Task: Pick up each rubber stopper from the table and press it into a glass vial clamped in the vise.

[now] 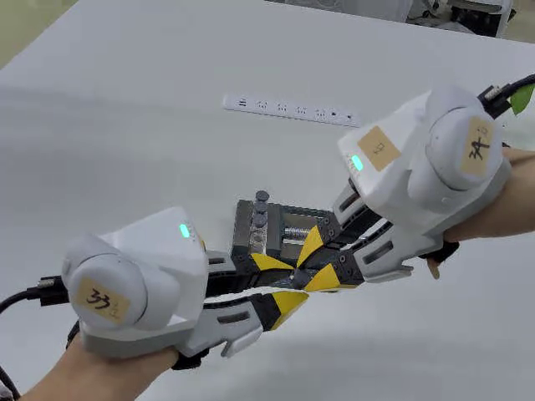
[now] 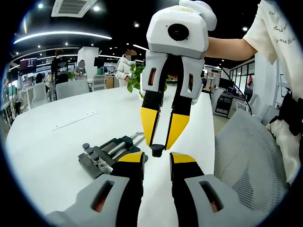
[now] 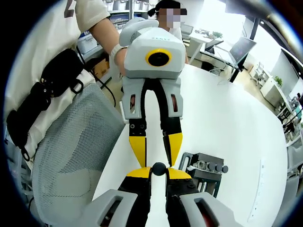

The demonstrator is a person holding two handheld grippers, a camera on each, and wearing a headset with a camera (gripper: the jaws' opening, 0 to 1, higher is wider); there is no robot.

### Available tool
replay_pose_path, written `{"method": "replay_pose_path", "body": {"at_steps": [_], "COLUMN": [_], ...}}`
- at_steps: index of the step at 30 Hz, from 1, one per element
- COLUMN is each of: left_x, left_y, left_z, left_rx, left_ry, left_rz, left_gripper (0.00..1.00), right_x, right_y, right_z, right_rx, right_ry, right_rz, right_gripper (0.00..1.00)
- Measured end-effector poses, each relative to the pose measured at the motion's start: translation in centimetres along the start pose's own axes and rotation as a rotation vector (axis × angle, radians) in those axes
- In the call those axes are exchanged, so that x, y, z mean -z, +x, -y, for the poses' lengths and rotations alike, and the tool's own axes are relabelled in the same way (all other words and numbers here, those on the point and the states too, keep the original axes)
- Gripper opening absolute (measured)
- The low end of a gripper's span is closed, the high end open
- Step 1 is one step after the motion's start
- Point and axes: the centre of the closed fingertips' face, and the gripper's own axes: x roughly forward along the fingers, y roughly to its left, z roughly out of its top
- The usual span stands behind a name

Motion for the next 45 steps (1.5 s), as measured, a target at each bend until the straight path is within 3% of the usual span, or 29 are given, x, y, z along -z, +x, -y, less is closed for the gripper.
{"method": "replay_pose_path", "body": {"at_steps": [9,12,23,30,45], "left_x": [1.6,1.9,3.1,3.5,4.1], "left_y": [-0.6,-0.8,-1.5,-1.8,-3.1], "left_z": [-2.2,-3.0,-5.0,-5.3,-6.6], "left_rx": [-0.078,-0.106,-0.158,-0.162,-0.199], "left_ry": [-0.029,-0.031,-0.062,-0.064,-0.088], "left_rz": [-0.067,-0.071,-0.092,-0.094,-0.095], "left_gripper": [0.56,0.69,0.98,0.99,0.98], "right_x": [0.4,0.7,1.7,1.6,2.0], "right_y": [0.5,0.7,1.3,1.5,3.5], "right_z": [-0.1,0.1,1.5,3.4,7.3], "right_rx": [-0.016,-0.016,-0.023,-0.013,-0.033], "right_ry": [0.005,0.006,-0.006,-0.034,-0.166], "right_rz": [-0.003,-0.006,-0.039,-0.059,-0.167], "right_gripper": [0.06,0.06,0.06,0.05,0.05]}}
